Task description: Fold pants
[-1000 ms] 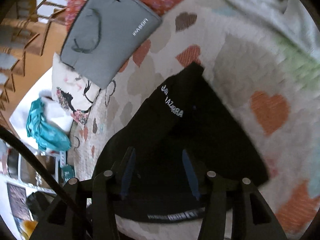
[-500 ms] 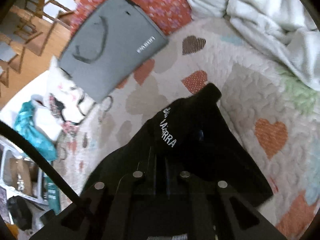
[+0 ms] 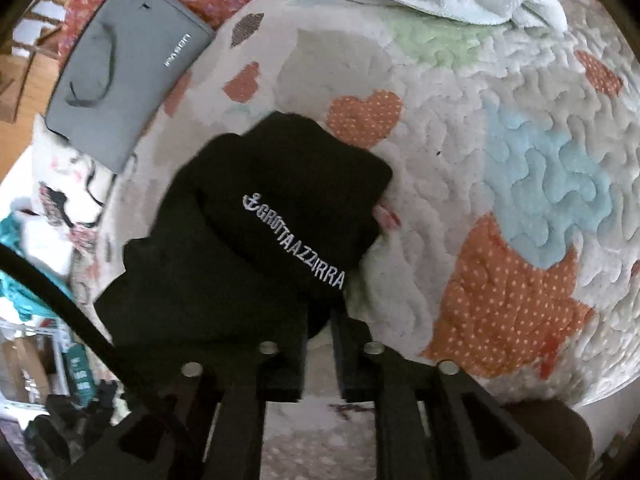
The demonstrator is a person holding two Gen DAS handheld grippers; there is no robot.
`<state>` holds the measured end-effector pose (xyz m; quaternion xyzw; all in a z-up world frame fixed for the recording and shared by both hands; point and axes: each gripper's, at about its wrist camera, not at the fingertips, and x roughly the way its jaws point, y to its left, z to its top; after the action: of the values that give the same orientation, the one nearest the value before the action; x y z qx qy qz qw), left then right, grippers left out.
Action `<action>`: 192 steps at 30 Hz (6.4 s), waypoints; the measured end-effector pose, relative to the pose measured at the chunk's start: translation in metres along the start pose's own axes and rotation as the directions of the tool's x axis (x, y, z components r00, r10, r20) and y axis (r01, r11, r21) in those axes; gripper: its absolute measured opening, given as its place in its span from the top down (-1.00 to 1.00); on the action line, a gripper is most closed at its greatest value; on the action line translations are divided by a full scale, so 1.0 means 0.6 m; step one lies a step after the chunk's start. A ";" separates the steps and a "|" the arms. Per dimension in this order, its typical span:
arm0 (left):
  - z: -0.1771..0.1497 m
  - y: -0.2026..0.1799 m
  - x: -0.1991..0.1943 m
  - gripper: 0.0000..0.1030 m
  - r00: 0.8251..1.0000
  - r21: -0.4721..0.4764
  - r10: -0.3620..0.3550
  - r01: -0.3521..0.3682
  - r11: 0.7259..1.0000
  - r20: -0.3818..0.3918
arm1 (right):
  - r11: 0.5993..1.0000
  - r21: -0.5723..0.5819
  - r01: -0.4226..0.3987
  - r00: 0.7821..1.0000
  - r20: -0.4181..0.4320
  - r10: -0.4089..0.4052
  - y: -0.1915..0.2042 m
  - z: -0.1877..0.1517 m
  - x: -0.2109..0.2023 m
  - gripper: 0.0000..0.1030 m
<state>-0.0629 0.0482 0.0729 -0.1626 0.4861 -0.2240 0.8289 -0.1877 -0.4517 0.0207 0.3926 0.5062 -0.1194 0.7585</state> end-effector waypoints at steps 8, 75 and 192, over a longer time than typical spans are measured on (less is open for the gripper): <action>0.011 0.062 -0.033 -0.11 0.997 -0.078 0.056 -0.052 0.996 0.051 | 0.982 -0.191 0.006 0.998 0.059 0.006 0.063 -0.034 -0.053 0.33; 0.056 0.090 0.054 0.60 0.967 0.086 0.247 -0.241 0.967 -0.069 | 0.616 -0.787 0.029 0.994 -0.042 -0.099 0.470 0.020 0.235 0.79; 0.002 -0.044 0.114 0.30 0.967 0.238 0.244 -0.220 0.946 -0.076 | 0.699 -0.652 0.294 0.956 0.218 -0.198 0.224 0.113 0.087 0.79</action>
<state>-0.0380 -0.0106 0.0363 0.0039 0.5157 -0.1875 0.8360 -0.0403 -0.4002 0.0518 0.0092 0.5116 -0.0529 0.8576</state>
